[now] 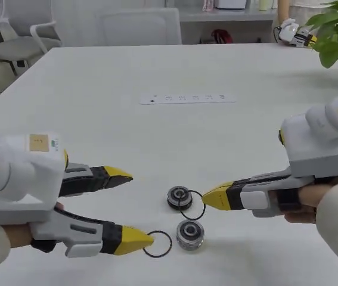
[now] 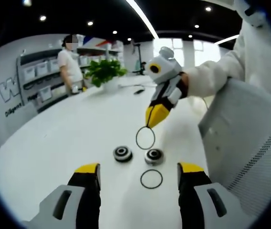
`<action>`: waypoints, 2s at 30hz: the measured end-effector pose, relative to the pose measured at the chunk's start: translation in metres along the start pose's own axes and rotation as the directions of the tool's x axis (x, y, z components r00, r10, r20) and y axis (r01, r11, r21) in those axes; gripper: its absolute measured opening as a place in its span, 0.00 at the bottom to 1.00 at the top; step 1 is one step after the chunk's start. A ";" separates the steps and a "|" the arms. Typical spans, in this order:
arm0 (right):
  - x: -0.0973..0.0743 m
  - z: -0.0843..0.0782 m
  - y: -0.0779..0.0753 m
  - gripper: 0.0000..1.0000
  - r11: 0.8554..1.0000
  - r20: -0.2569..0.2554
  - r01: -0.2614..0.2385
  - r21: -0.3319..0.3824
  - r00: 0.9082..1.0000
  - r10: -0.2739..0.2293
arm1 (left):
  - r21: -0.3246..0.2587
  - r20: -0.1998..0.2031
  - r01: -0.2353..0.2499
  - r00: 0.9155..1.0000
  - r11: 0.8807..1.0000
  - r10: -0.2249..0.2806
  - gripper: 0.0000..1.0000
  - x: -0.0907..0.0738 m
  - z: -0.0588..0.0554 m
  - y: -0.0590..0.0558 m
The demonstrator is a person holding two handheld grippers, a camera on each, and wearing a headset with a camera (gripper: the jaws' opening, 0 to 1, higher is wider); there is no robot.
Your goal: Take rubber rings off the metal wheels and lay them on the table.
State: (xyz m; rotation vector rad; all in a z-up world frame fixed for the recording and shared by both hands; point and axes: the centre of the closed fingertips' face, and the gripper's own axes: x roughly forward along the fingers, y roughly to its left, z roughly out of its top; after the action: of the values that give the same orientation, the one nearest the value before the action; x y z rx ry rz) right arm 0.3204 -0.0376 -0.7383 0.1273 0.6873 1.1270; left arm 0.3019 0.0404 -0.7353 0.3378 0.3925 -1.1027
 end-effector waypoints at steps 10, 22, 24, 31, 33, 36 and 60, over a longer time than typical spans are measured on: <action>0.003 0.011 0.012 0.00 0.999 0.035 -0.031 0.014 0.999 0.031 | -0.055 -0.006 -0.069 0.998 0.996 0.069 0.73 -0.022 -0.016 0.008; 0.012 0.010 0.028 0.00 0.997 0.023 -0.071 0.014 0.997 0.071 | -0.055 -0.051 -0.046 0.998 0.997 0.043 0.75 -0.022 -0.031 -0.002; 0.015 0.007 0.031 0.00 0.997 0.006 -0.077 0.005 0.997 0.077 | -0.053 -0.055 -0.039 0.998 0.998 0.036 0.75 -0.020 -0.032 -0.004; 0.024 -0.001 0.041 0.00 0.995 -0.037 -0.103 -0.012 0.994 0.103 | -0.038 -0.080 -0.006 0.997 0.999 0.003 0.75 -0.016 -0.036 -0.012; 0.027 -0.004 0.043 0.00 0.994 -0.051 -0.111 -0.016 0.993 0.110 | -0.033 -0.083 -0.001 0.997 0.999 -0.002 0.75 -0.016 -0.037 -0.013; 0.030 -0.009 0.047 0.00 0.992 -0.074 -0.120 -0.027 0.990 0.118 | -0.034 -0.084 0.001 0.996 0.999 -0.004 0.75 -0.016 -0.037 -0.014; 0.054 -0.050 0.059 0.00 0.985 -0.230 -0.169 -0.047 0.961 0.154 | -0.023 -0.084 0.000 0.996 1.000 -0.002 0.75 -0.017 -0.036 -0.014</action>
State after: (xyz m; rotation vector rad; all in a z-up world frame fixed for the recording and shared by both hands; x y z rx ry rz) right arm 0.2591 0.0229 -0.7766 -0.0025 0.8525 1.3333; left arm 0.2777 0.0639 -0.7603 0.3641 0.4795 -1.0869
